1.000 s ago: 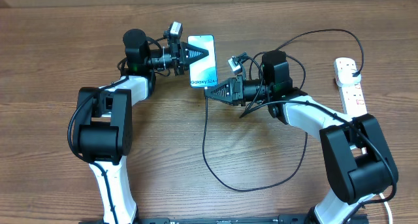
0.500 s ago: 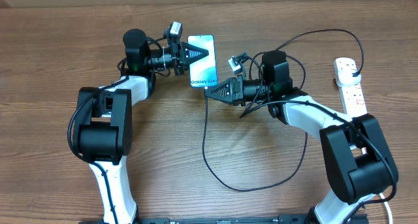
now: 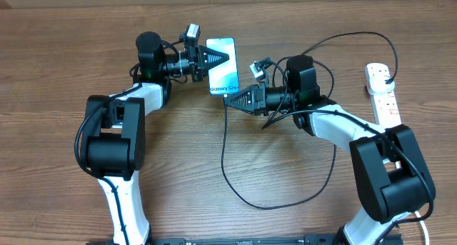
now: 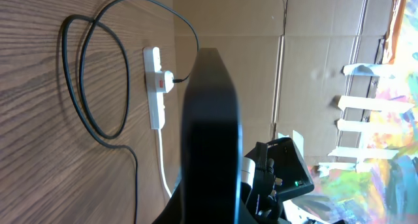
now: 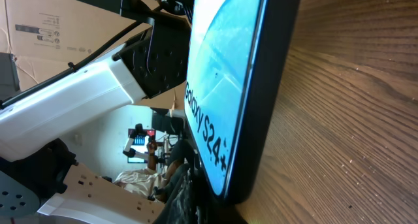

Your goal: Plug charger to phone and switch on socket

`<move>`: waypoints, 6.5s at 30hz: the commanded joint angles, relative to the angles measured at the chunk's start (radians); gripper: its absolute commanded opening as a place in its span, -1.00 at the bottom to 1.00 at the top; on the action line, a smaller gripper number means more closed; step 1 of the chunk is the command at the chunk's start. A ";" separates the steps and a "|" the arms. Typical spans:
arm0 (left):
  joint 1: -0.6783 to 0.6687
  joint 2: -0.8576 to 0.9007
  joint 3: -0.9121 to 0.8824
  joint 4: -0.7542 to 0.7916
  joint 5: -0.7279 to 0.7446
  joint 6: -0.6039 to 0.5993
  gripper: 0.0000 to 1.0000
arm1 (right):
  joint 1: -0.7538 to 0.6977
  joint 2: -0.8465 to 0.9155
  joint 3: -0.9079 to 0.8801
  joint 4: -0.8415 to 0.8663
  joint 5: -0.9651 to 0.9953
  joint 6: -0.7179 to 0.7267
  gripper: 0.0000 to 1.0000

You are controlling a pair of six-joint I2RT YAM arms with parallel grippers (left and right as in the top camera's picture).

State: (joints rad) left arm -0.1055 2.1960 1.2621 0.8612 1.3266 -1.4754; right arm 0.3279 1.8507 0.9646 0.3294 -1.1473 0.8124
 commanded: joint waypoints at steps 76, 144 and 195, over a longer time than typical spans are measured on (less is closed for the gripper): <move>-0.019 -0.003 0.019 0.010 0.043 0.016 -0.91 | -0.030 0.009 0.001 0.011 0.010 0.026 -0.92; -0.014 -0.003 0.019 0.010 0.007 -0.020 -0.91 | -0.102 0.008 0.001 0.207 -0.025 0.129 -0.18; 0.187 -0.003 0.019 0.003 0.051 0.047 -0.91 | 0.426 0.095 0.144 -0.389 1.342 -0.507 0.77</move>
State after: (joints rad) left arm 0.0746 2.2097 1.2652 0.8570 1.3605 -1.4559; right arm 0.7525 1.9076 1.0702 -0.0559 0.1783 0.3103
